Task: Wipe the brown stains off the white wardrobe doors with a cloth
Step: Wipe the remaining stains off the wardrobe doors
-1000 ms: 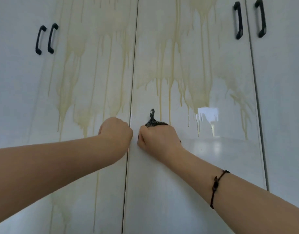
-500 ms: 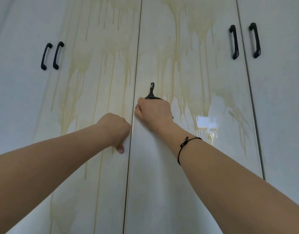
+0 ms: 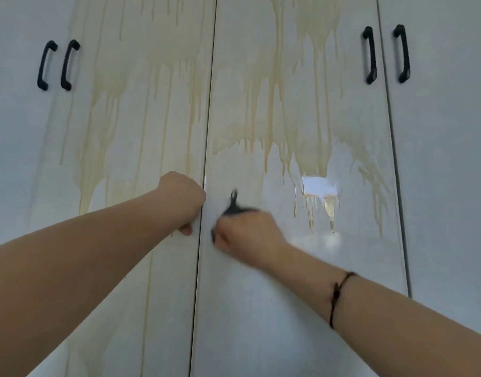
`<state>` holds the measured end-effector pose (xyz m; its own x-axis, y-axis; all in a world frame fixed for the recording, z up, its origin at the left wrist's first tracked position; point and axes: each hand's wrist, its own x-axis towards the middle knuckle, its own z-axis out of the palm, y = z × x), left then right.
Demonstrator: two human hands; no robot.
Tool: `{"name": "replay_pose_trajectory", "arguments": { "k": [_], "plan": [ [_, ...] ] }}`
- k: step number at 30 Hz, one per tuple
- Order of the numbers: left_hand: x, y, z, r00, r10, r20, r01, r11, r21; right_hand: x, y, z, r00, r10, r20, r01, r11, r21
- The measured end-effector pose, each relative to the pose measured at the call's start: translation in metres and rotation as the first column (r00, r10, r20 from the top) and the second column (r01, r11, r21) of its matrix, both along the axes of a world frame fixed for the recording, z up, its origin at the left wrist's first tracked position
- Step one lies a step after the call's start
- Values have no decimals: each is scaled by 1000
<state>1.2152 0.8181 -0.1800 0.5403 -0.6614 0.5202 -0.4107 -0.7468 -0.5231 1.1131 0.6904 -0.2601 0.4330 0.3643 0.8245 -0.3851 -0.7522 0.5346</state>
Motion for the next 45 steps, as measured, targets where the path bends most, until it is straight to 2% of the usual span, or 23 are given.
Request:
{"name": "replay_pose_trajectory", "arguments": {
  "k": [4,6,9,11,13,17,20,23,26,28,30,32,34,36,38,40,42,45],
  "plan": [
    [-2,-4,-1,999,33,-4,-33,999,9,13,7,94,954,-75,290,20,982,189],
    [-3,-3,-2,1000,31,-1,-31,1000,3,23,10,111,940,-111,324,40,975,219],
    [0,5,-5,999,-15,-32,13,999,-52,27,16,102,923,-108,370,11,967,256],
    [1,11,-7,998,-44,-43,40,995,-88,27,20,82,937,-98,336,15,970,241],
    [-2,13,-9,998,-54,-23,52,995,-85,24,21,47,968,-75,239,41,989,145],
    [-13,5,-11,1000,5,3,-5,998,-58,1,9,-29,995,92,43,-92,996,-3],
    [-21,-9,-11,996,89,10,-89,996,-32,-30,-17,-33,996,93,-18,-94,992,-81],
    [-23,-18,-9,987,152,-59,-154,987,-42,-53,-38,23,992,1,123,-3,1000,15],
    [-21,-16,-7,985,161,-58,-160,987,9,-63,-48,78,945,-98,311,37,980,193],
    [-22,-15,-7,983,178,-45,-176,983,50,-60,-47,84,903,-106,417,-25,955,296],
    [-22,-16,-7,981,187,-53,-184,982,48,-52,-41,64,880,-133,456,-34,940,340],
    [-24,-18,-7,979,186,-79,-185,983,18,-45,-36,24,916,-86,392,-15,968,249],
    [-28,-19,-9,982,177,-61,-177,984,0,-48,-38,-20,982,35,188,-46,998,51],
    [-32,-18,-11,984,174,-27,-174,985,-10,-60,-50,-47,994,102,-47,-107,988,-112],
    [-35,-18,-13,984,177,3,-177,984,13,-74,-57,-44,974,72,-216,-113,977,-180],
    [-36,-18,-13,984,177,16,-178,984,31,-83,-58,-22,960,16,-279,-73,978,-195],
    [-36,-18,-14,986,164,14,-164,986,27,-91,-58,10,979,-31,-199,3,990,-142],
    [-36,-17,-16,990,140,0,-140,990,0,-109,-65,57,982,-124,143,115,991,71]
  ]
}}
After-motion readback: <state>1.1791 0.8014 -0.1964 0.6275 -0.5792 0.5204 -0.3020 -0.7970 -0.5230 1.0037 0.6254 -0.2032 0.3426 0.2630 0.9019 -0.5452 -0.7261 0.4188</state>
